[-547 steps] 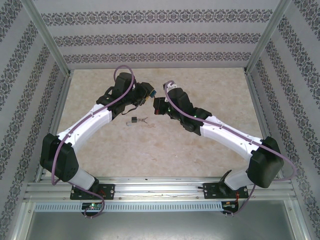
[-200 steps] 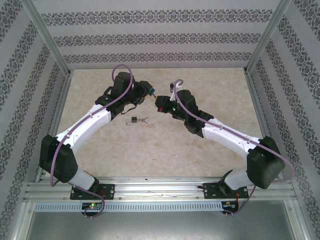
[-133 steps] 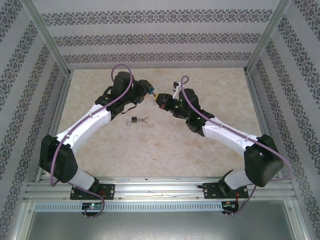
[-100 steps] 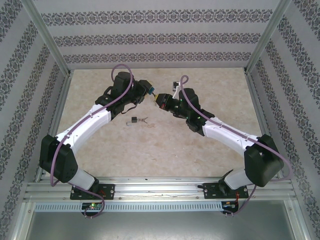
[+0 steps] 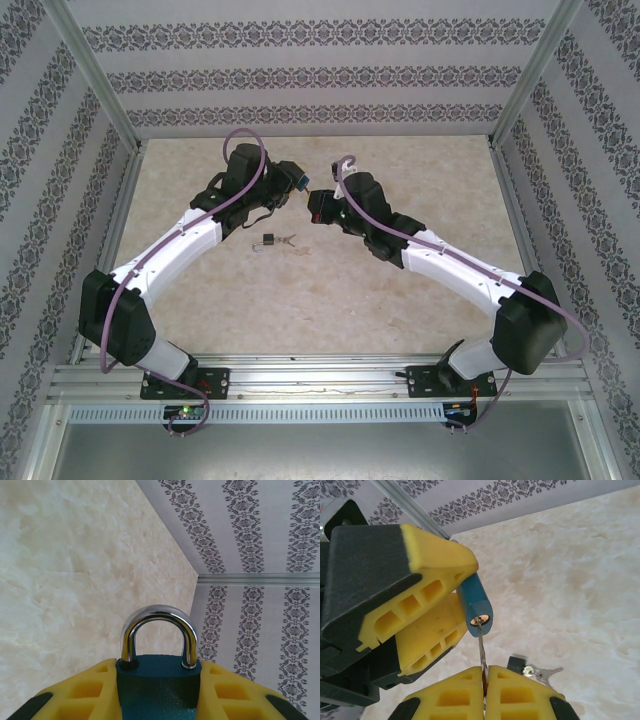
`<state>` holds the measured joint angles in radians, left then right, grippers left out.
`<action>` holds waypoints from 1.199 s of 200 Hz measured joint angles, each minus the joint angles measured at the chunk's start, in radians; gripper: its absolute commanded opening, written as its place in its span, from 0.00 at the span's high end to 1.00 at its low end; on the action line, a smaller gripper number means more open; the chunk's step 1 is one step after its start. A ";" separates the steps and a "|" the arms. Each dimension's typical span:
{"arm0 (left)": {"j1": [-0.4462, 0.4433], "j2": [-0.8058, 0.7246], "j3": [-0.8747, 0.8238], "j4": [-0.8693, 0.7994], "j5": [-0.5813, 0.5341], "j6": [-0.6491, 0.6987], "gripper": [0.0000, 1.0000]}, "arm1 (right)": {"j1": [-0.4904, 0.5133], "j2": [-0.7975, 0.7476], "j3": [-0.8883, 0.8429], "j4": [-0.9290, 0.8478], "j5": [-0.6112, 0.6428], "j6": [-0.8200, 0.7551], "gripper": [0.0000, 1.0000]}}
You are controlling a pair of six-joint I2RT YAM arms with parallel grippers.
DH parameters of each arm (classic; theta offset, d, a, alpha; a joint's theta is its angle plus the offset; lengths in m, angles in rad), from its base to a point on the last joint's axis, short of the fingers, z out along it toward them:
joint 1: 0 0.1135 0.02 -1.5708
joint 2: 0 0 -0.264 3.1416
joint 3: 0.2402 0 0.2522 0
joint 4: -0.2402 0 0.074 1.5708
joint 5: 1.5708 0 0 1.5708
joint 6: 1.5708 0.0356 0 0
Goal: Unlock with the key
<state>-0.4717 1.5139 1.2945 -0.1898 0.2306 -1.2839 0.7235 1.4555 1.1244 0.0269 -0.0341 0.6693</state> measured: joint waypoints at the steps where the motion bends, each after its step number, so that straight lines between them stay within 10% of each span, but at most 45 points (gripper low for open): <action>1: 0.000 0.000 0.000 0.000 0.000 0.000 0.72 | 0.000 0.000 0.001 -0.001 0.002 -0.001 1.00; 178: -0.005 0.000 0.006 -0.003 0.005 0.000 0.72 | -0.014 0.018 0.129 -0.188 -0.040 0.034 1.00; 240: -0.005 0.000 0.006 -0.019 -0.006 0.000 0.72 | 0.035 0.007 -0.061 0.099 0.027 -0.064 1.00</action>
<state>-0.4767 1.5139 1.3003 -0.2092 0.2245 -1.2839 0.7586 1.4628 1.0637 0.1257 -0.0071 0.6052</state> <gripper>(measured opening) 0.320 0.056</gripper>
